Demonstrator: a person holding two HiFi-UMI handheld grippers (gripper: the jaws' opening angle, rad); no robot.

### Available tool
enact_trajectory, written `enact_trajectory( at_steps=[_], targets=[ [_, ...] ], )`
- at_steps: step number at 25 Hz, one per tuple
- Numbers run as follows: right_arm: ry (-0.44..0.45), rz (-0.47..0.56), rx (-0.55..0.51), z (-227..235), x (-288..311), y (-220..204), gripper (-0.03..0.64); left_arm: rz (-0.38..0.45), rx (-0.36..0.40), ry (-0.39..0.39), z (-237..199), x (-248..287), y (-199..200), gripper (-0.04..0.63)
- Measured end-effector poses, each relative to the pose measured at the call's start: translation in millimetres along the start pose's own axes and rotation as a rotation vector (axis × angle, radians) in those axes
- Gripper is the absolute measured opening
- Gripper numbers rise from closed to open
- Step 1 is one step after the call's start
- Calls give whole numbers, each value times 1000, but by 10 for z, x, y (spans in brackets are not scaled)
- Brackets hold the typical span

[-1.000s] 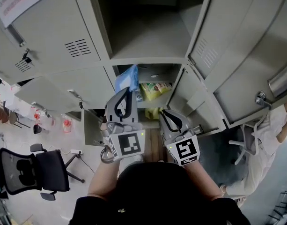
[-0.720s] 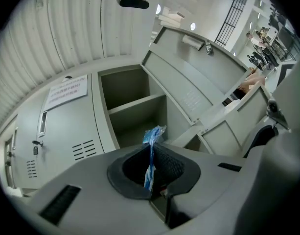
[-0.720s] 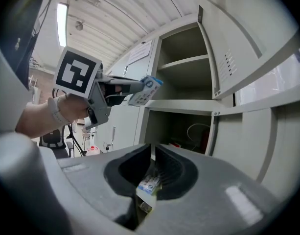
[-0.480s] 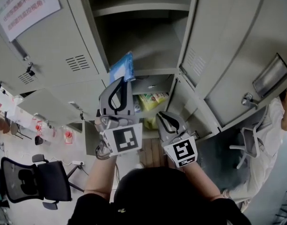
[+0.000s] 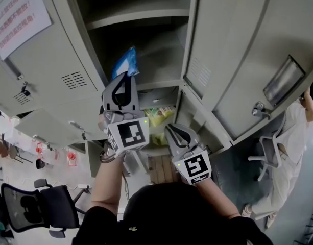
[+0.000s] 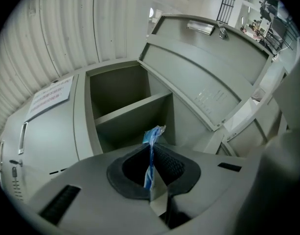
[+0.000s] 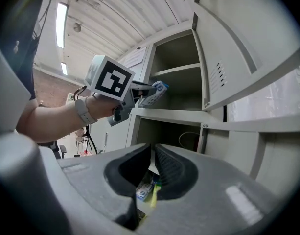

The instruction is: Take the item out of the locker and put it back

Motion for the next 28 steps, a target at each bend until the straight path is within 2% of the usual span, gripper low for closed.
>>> enact_trajectory(
  at_steps=[7, 12, 28],
  targets=[
    [-14, -10, 9, 49, -23, -55, 25, -64, 72, -15, 115, 295, -139, 38],
    [-16, -23, 15, 39, -31, -101, 25, -130, 33, -100, 200, 430, -260, 48],
    [-10, -44, 27, 3, -53, -190, 25, -189, -7, -281, 413, 401, -385, 101]
  ],
)
Point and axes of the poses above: the fingertips, and each gripper's own axes: x forward along the fingers, z to its right, y out of its top, the point moved 1 cm from there along -x, backward along the fingers, and after that the axes turned 11 degrees about -z, right-handed, at the moved point
